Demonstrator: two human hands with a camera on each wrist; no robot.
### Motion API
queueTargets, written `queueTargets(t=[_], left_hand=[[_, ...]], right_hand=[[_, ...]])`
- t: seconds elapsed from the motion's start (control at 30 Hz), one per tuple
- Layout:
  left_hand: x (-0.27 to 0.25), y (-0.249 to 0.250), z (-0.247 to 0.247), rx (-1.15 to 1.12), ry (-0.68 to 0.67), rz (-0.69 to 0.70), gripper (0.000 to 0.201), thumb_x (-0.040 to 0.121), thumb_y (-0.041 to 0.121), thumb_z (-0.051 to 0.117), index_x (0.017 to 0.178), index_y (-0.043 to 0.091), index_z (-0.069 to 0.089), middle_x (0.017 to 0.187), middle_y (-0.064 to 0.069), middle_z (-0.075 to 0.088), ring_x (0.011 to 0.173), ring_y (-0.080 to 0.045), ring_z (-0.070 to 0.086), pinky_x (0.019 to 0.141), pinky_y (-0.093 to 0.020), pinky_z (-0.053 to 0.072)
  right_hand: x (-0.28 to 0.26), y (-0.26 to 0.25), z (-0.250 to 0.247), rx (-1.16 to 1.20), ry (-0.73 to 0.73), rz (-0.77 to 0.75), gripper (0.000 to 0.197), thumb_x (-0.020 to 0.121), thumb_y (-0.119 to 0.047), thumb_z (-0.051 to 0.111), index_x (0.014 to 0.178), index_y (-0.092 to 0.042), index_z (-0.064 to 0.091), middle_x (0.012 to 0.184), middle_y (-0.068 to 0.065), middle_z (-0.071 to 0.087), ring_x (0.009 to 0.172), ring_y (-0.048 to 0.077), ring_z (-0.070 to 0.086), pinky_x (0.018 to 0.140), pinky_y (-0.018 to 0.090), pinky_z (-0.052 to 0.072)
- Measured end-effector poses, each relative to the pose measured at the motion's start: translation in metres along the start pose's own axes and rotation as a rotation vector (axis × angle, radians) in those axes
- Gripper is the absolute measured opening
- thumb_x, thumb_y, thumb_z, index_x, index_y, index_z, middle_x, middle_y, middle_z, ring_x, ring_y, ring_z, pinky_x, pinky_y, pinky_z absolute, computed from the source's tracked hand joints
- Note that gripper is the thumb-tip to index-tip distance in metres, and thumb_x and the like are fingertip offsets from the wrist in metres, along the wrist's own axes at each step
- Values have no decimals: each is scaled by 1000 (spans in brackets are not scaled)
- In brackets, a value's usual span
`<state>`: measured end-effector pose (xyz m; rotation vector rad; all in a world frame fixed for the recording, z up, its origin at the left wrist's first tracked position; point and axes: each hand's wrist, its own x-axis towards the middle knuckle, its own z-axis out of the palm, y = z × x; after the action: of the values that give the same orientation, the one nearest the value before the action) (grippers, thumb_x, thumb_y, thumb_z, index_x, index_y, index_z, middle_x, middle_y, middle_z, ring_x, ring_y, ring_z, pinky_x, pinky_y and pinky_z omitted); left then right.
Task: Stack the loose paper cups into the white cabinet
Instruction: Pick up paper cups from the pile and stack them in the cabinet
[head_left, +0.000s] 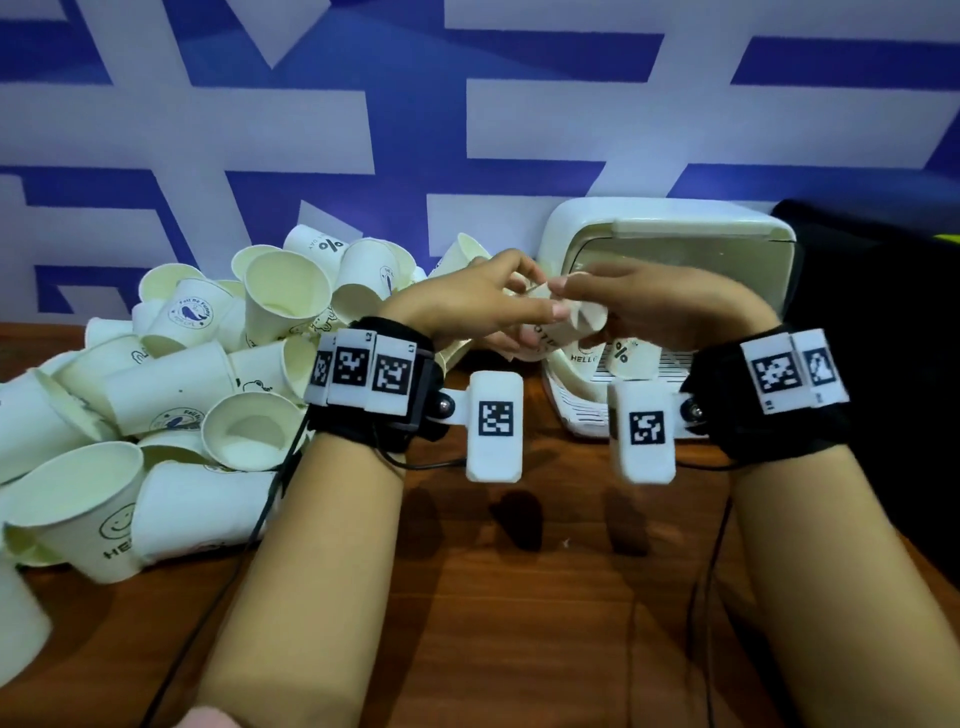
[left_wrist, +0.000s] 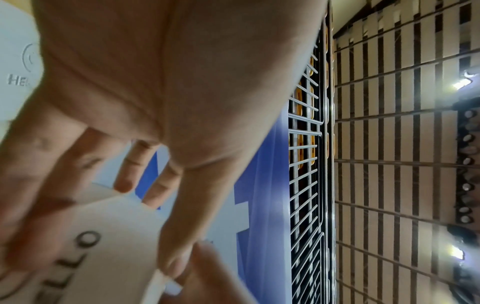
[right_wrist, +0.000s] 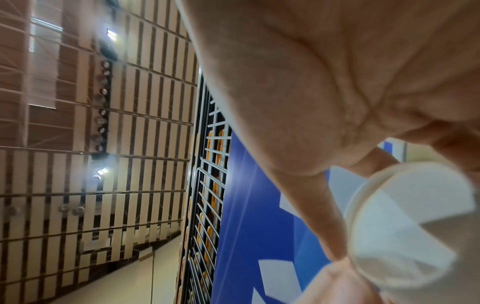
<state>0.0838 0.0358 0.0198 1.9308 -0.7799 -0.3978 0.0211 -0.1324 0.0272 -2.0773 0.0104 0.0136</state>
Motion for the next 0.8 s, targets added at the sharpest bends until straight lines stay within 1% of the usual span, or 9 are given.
queueTargets(t=[0.1, 0.17, 0.23, 0.3, 0.43, 0.53, 0.63, 0.73, 0.8], left_hand=[[8, 2, 15, -17, 47, 64, 48, 87, 28, 68, 126, 15, 45, 131, -6, 40, 79, -16, 69, 71, -27, 59], [13, 5, 26, -32, 88, 106, 46, 88, 30, 67, 125, 16, 45, 132, -7, 40, 84, -19, 70, 74, -32, 60], [18, 8, 38, -22, 101, 137, 46, 90, 33, 64, 127, 16, 45, 132, -7, 42, 89, -21, 70, 77, -36, 60], [25, 11, 49, -44, 95, 165, 44, 92, 33, 61, 128, 14, 45, 129, -6, 46, 87, -19, 69, 78, -38, 60], [43, 19, 68, -128, 142, 206, 34, 94, 33, 58, 122, 15, 49, 123, -5, 52, 78, -15, 67, 72, -32, 60], [60, 27, 80, -132, 170, 233, 26, 95, 22, 56, 119, 11, 51, 121, -6, 52, 70, -12, 64, 65, -23, 58], [78, 35, 89, -120, 166, 245, 19, 92, 6, 54, 111, 10, 50, 119, -8, 51, 67, -14, 60, 61, -22, 57], [91, 36, 96, -166, 151, 232, 22, 88, -1, 52, 108, 9, 50, 118, -11, 50, 76, -18, 61, 66, -28, 59], [101, 34, 100, -192, 146, 226, 22, 88, -2, 52, 106, 10, 51, 115, -11, 52, 77, -18, 62, 70, -30, 60]], right_hand=[[-7, 2, -17, 13, 36, -15, 25, 97, -30, 54, 108, -11, 65, 108, 9, 71, 99, 24, 65, 94, 36, 50], [-9, 6, -30, 6, 77, -7, 29, 96, -26, 57, 117, -8, 63, 114, 12, 69, 106, 28, 65, 97, 37, 50], [-13, 10, -42, -2, 118, 13, 27, 96, -21, 56, 118, -7, 62, 116, 13, 68, 106, 26, 65, 94, 32, 53], [-19, 13, -54, 10, 172, 43, 21, 96, -19, 55, 112, -8, 64, 113, 12, 69, 103, 23, 67, 90, 30, 55], [-20, 24, -75, 63, 323, 79, 19, 94, -13, 59, 111, -6, 65, 107, 12, 70, 101, 23, 68, 87, 33, 56], [-17, 35, -87, 72, 396, 75, 14, 91, 0, 58, 99, -8, 66, 104, 15, 69, 98, 26, 69, 83, 32, 57], [-20, 44, -93, 93, 416, 71, 23, 89, 10, 55, 101, -7, 63, 104, 15, 67, 93, 23, 67, 63, 20, 57], [-20, 52, -98, 174, 408, 62, 29, 89, 14, 52, 114, 1, 58, 104, 17, 65, 94, 24, 65, 68, 21, 59], [-18, 56, -102, 213, 403, 81, 30, 89, 13, 52, 117, 4, 57, 105, 16, 65, 94, 22, 66, 67, 22, 59]])
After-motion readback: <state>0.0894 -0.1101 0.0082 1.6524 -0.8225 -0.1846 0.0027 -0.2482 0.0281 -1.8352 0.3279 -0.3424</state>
